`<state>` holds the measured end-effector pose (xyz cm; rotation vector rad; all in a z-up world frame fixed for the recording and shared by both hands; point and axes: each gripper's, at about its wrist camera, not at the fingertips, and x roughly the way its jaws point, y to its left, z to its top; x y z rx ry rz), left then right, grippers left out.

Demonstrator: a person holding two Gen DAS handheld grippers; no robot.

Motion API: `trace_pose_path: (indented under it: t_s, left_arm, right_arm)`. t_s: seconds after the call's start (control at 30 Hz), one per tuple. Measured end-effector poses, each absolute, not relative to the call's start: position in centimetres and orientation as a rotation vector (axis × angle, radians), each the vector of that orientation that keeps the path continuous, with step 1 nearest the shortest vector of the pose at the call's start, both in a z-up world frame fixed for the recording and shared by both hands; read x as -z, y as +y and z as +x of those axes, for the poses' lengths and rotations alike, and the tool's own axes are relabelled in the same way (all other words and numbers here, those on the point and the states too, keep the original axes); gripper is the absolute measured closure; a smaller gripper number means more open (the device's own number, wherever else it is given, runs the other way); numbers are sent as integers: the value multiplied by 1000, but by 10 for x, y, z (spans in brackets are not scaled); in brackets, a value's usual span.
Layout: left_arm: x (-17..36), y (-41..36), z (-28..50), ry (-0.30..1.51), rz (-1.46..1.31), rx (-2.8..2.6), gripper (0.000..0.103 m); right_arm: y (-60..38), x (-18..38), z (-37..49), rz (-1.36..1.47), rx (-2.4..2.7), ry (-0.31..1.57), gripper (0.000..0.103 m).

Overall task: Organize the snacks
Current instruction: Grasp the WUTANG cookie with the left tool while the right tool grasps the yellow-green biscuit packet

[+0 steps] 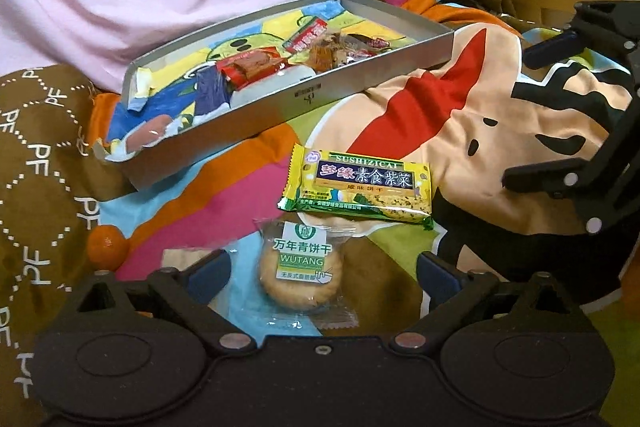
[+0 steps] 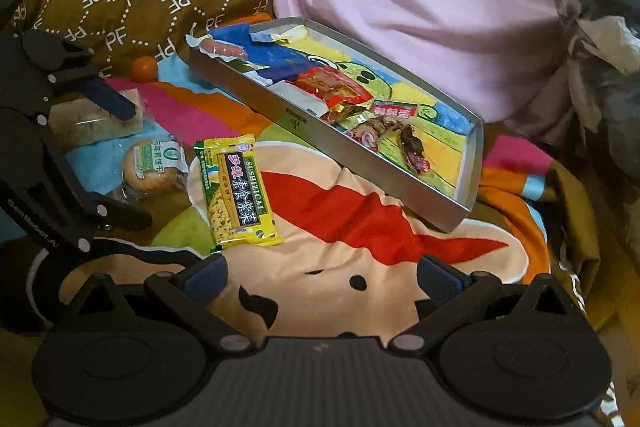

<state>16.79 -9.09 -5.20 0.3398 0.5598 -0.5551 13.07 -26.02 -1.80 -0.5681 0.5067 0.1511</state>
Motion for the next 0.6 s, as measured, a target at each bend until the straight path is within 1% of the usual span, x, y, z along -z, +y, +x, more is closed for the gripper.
trace_pose_path:
  t_s: [0.07, 0.1, 0.2, 0.47, 0.6]
  left_arm:
    - [55, -90, 173, 581, 322, 553, 10]
    - [56, -89, 175, 594, 313, 555, 14]
    - [58, -87, 181, 621, 299, 568, 20]
    - [58, -86, 192, 618, 307, 560, 26]
    - [61, -89, 193, 615, 342, 563, 32]
  right_arm:
    - [-258, 20, 137, -573, -154, 515, 0]
    - [-257, 21, 141, -575, -157, 519, 0]
    - [-254, 24, 150, -581, -185, 527, 2]
    - [-240, 29, 172, -605, -263, 575, 11]
    - [-232, 35, 181, -624, -294, 610, 14]
